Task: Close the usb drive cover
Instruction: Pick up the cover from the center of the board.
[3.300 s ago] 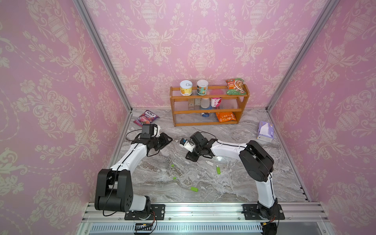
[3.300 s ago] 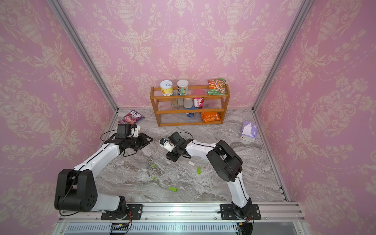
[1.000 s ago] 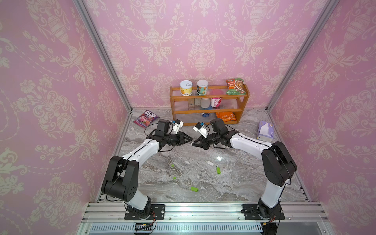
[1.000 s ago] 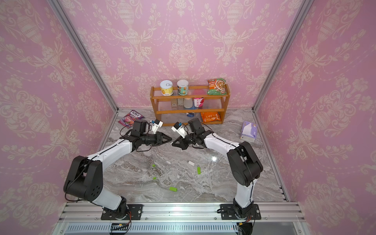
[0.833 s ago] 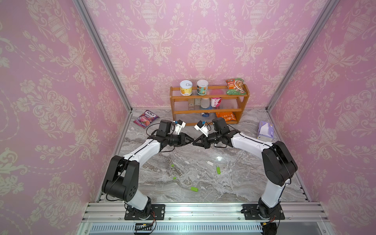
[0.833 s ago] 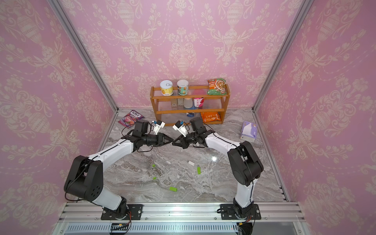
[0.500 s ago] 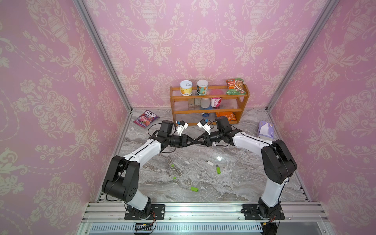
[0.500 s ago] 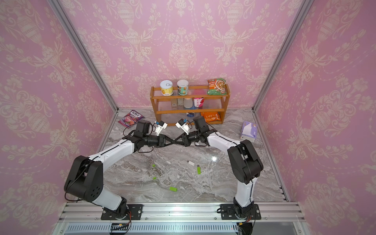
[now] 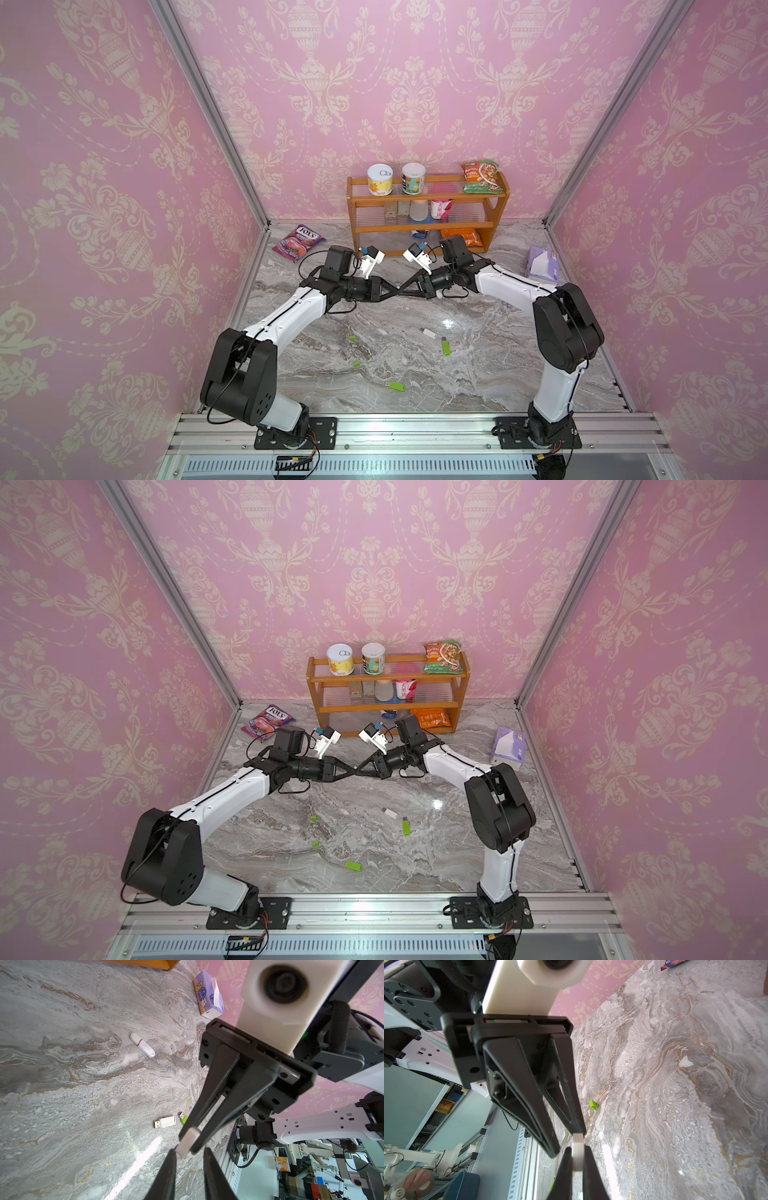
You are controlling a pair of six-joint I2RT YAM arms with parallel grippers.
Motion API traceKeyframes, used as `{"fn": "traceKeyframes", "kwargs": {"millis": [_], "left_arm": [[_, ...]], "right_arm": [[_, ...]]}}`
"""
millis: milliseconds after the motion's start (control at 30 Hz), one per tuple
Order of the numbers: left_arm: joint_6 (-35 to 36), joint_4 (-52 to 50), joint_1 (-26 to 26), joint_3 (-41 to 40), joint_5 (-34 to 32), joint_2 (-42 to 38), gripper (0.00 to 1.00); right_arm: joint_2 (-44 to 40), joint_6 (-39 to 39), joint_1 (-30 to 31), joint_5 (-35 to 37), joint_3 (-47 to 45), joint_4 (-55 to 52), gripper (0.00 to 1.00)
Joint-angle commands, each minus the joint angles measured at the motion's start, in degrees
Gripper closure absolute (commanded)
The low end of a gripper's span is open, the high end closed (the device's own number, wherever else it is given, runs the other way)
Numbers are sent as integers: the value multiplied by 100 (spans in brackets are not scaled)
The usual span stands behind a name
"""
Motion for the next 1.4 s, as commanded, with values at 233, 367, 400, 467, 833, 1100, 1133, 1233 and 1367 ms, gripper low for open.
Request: {"fn": "traceKeyframes", "kwargs": {"millis": [233, 367, 400, 467, 833, 1100, 1133, 1233, 1367], "left_arm": [[222, 105, -35, 33, 111, -175, 76], [304, -1, -29, 5, 14, -207, 76], [325, -24, -31, -2, -40, -214, 75], [345, -24, -33, -11, -92, -235, 75], [428, 45, -33, -116, -27, -276, 75], [369, 223, -46, -298, 80, -353, 74], [359, 242, -44, -323, 87, -370, 73], [300, 367, -48, -375, 180, -416, 73], [266, 490, -110, -395, 316, -411, 73]], "right_arm": [[187, -291, 13, -147, 111, -459, 100], [170, -241, 13, -194, 78, -362, 100], [168, -234, 17, -229, 80, -357, 100], [176, -206, 14, -344, 81, -322, 100], [63, -384, 8, -524, 150, -613, 100], [36, -262, 16, -558, 187, -474, 100], [28, -242, 13, -562, 187, -451, 100], [42, -208, 12, -600, 201, -421, 100], [62, -94, 19, -667, 228, -281, 100]]}}
